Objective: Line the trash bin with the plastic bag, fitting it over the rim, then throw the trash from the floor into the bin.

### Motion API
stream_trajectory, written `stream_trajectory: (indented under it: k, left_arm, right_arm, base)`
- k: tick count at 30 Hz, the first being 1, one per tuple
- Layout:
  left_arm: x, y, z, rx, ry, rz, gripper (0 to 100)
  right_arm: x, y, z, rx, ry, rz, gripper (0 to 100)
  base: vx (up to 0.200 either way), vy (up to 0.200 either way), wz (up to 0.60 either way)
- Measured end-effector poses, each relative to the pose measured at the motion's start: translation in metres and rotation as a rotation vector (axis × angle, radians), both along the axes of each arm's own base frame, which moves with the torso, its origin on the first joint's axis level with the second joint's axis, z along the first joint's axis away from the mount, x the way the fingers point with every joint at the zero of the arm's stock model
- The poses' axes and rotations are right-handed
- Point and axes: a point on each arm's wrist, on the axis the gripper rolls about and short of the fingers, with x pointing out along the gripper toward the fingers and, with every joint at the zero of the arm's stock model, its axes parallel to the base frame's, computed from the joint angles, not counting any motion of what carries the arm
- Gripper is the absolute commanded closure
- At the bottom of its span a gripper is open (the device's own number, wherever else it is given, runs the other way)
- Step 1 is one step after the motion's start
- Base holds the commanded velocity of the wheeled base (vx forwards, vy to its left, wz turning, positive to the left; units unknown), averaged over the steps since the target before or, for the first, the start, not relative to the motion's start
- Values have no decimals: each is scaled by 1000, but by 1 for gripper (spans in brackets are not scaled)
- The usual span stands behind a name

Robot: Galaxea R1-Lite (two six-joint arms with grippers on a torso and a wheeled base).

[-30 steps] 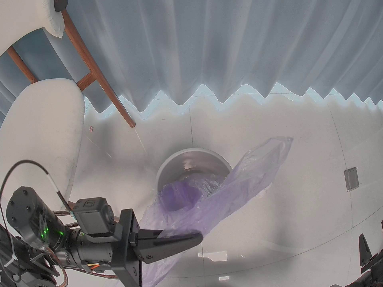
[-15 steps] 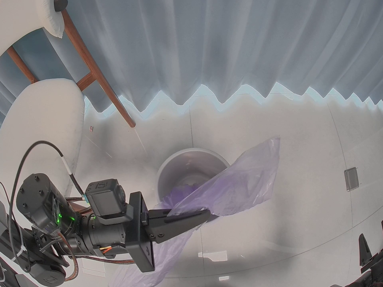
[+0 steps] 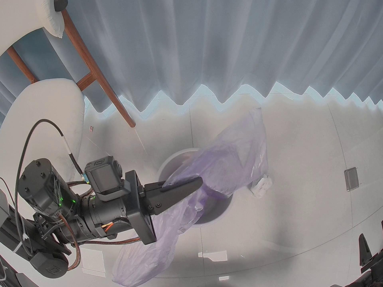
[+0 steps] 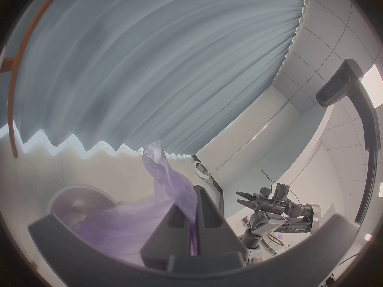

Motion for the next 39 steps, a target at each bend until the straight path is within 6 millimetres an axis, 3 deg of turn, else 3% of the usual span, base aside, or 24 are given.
stream_trajectory:
  k: [29, 39]
  left_arm:
    - [-5, -3, 3, -2, -31, -15, 100]
    - [-8, -18, -14, 43, 16, -21, 100]
  right_arm:
    - [0, 0, 0, 0, 1, 0, 0]
    - [0, 0, 0, 0, 0, 0, 0]
  base:
    - [0, 0, 0]
    - [0, 0, 0]
